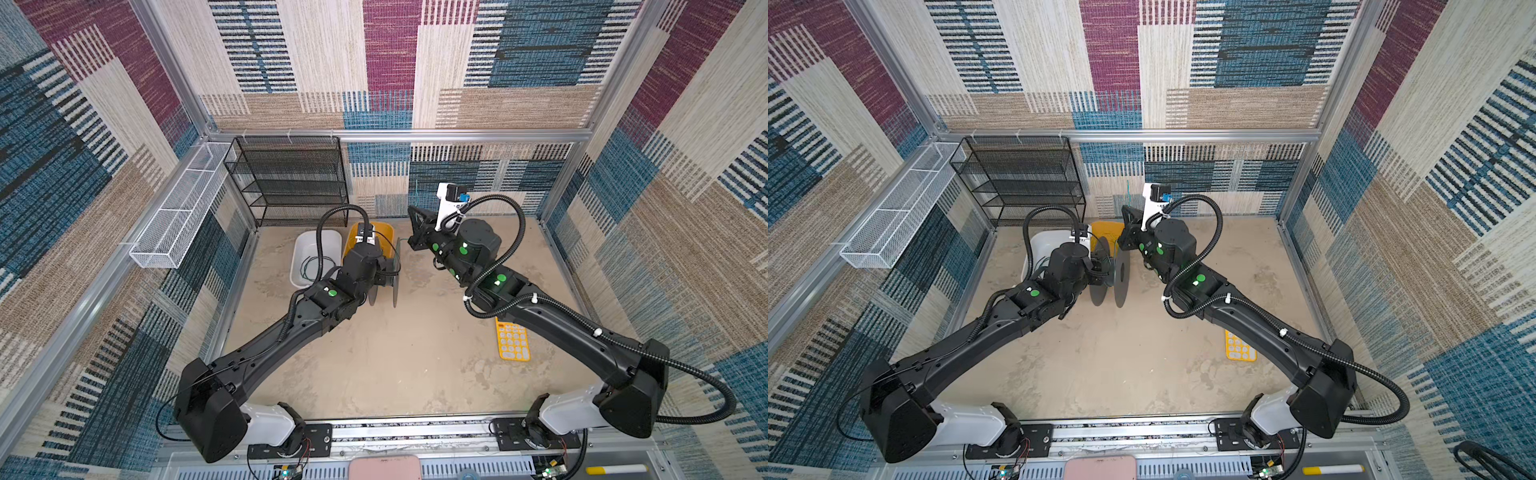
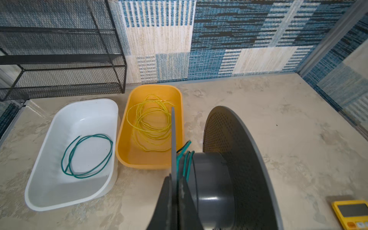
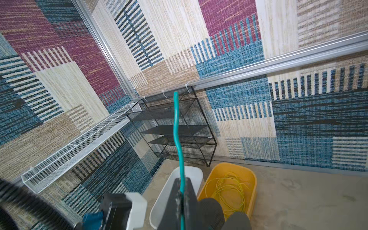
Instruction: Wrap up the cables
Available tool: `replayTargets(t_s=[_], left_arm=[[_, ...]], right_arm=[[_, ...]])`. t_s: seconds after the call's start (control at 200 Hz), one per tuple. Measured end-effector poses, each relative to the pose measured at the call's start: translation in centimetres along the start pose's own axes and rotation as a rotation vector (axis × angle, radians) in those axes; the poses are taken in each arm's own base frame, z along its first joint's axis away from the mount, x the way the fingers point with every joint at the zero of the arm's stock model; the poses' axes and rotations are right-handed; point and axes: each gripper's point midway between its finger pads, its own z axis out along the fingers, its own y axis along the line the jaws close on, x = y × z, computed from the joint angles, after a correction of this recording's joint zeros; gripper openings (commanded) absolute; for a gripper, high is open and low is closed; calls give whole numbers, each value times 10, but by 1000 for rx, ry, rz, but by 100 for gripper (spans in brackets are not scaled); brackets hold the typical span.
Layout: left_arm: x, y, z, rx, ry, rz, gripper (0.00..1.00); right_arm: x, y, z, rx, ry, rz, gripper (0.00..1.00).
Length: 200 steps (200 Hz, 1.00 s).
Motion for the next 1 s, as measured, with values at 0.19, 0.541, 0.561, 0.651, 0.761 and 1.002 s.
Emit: replayTargets(t_s=[0.19,0.541,0.561,0.651,0.761,1.002], left_arm=[[15,-21,-10,60,18,80,0],[33,-42,-45,205,5,137,0],[35,-42,-46,210,5,142,0],[43,-43,-54,241,12,160,0],[47,-44,-62,277,8,165,0],[53,-41,-72,300,28,178,0]], right_arm=[[-1,-41,23,55,32,-20,0],[28,-157,52,189,143,45,0],[31,-161,53,192,151,51,0],[50,-182,59,197,191,87,0],[81,-201,65,189,260,145,0],[150,-215,66,144,380,251,0]])
